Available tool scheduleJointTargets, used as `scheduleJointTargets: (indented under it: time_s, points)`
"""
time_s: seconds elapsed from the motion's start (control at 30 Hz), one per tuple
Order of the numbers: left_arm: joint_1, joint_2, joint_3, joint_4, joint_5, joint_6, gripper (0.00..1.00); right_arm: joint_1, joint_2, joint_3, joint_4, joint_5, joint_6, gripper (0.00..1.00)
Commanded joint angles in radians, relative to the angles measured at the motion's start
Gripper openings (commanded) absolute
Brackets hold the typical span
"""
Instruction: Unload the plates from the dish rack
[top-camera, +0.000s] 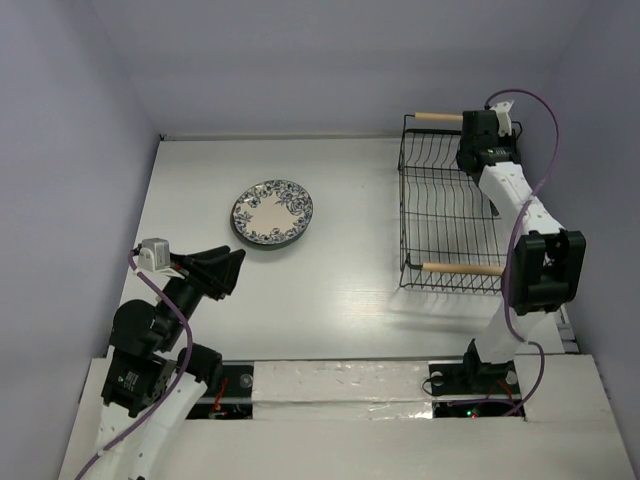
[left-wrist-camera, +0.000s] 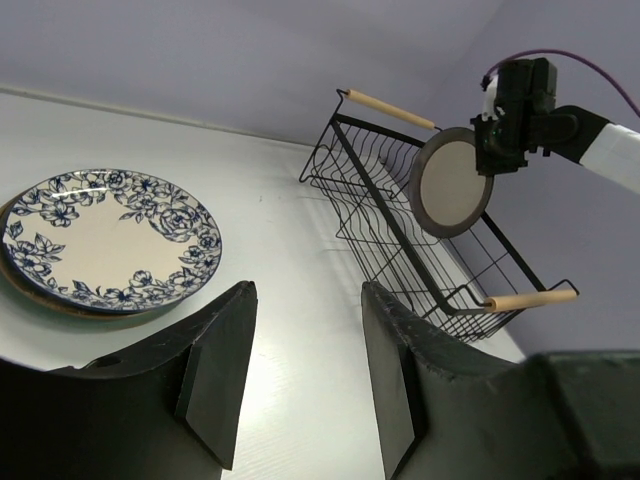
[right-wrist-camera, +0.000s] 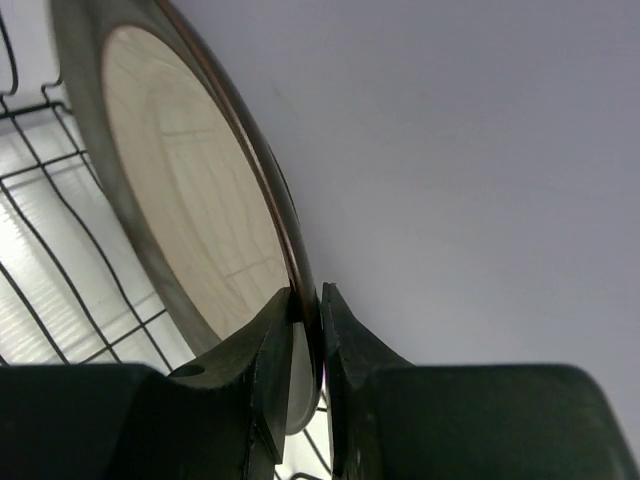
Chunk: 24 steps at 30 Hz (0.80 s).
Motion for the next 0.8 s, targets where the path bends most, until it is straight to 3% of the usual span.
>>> scheduleJointTargets:
  time_s: [0.0,0.23,0.3,0.77]
  points:
    - [-0.008,0.005,-0.007,0.045,0.012,-0.002,0.43,0.007,-0.117,0.035,0.111,0.15,-0.043,0.0]
    - [-0.008,0.003,-0.007,0.043,0.011,-0.002,0.43,0.027,-0.184,0.084,0.089,0.155,0.02,0.0]
    - [-0.008,0.001,-0.007,0.042,0.012,-0.002,0.43,0.038,-0.224,0.13,0.022,0.083,0.131,0.0]
    - [-0.008,0.015,-0.005,0.039,0.003,-0.003,0.44,0.125,-0.398,0.241,-0.032,-0.342,0.429,0.0]
